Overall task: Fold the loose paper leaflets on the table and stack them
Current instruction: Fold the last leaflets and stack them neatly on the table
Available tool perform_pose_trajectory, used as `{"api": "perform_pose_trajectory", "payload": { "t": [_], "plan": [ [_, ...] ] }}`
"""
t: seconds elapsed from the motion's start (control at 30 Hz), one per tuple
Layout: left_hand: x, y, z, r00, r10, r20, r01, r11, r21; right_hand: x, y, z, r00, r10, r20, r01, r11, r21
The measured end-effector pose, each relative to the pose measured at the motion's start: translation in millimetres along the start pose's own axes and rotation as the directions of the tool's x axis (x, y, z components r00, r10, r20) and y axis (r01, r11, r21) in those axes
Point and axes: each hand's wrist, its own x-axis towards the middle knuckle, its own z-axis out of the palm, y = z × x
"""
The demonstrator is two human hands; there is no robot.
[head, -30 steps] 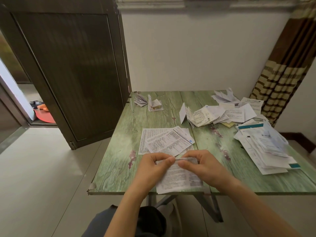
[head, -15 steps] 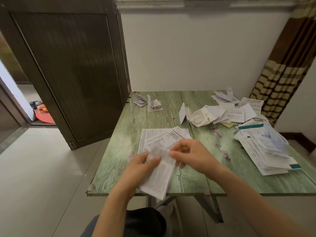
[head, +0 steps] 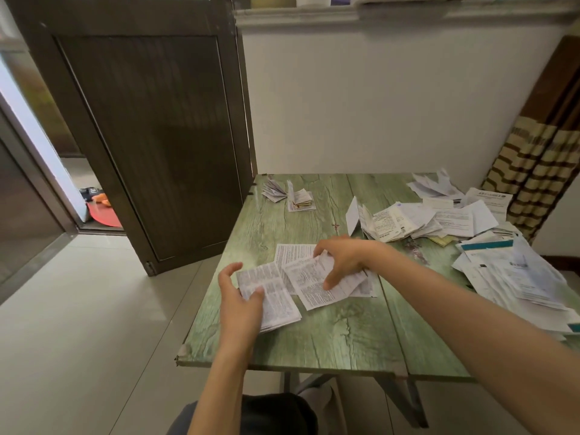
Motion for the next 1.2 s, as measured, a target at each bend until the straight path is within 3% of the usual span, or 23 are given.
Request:
{"api": "perform_pose_trajectory", "payload": {
  "t": [0.07,0.13,0.2,0.27,0.33,0.4,0.47,0.57,0.67,0.77,0.87,0.97,1.07,1.2],
  "plan": [
    [0,0,2,0.998,0.059,-0.024,-0.057,0.996,0.062,-1,-2,-2,1.000,-0.001,-0.015,0.001,1.000,0.005],
    [-1,1,3,0.997,0.065,-0.047,-0.063,0.997,0.036,-6,1,-2,0.991,-0.043,-0.129,0.051,0.997,0.061],
    [-1,2,3,0.996,0.035,-0.080,-0.036,0.999,-0.016,-17,6,-4,0.959,-0.047,-0.278,0.122,0.959,0.257],
    [-1,2,3,0.993,0.035,-0.114,-0.037,0.999,-0.015,-34,9,-7,0.929,0.025,-0.368,0.199,0.807,0.556],
    [-3,4,5,0.991,0.080,-0.110,-0.083,0.996,-0.019,-49,9,-6,0.921,0.087,-0.380,0.277,0.540,0.795],
    [-11,11,8,0.994,0.108,-0.017,-0.109,0.990,-0.089,-59,6,3,0.912,0.131,-0.388,0.332,0.317,0.888],
    [-19,19,13,0.984,0.113,0.136,-0.092,0.984,-0.153,-67,-1,17,0.897,0.145,-0.418,0.377,0.242,0.894],
    [-26,22,18,0.943,0.084,0.321,-0.049,0.992,-0.114,-73,-16,43,0.886,0.144,-0.441,0.404,0.227,0.886],
    [-28,21,20,0.959,0.082,0.270,-0.076,0.997,-0.033,-77,-21,56,0.901,0.097,-0.424,0.382,0.286,0.879],
    [-25,19,14,0.972,0.093,0.218,-0.101,0.995,0.027,-85,-17,51,0.927,-0.047,-0.371,0.358,0.394,0.846],
    [-21,19,10,0.970,0.039,0.242,-0.020,0.997,-0.081,-91,-11,45,0.929,-0.071,-0.362,0.350,0.478,0.806],
    [-18,18,12,0.960,-0.055,0.273,0.135,0.949,-0.283,-92,-9,46,0.917,-0.043,-0.396,0.368,0.472,0.801],
    [-16,15,15,0.931,-0.076,0.357,0.205,0.918,-0.339,-92,-11,49,0.916,-0.039,-0.399,0.380,0.404,0.832],
    [-18,14,17,0.947,-0.037,0.319,0.168,0.903,-0.395,-94,-16,57,0.903,-0.071,-0.423,0.429,0.143,0.892]
  ]
}}
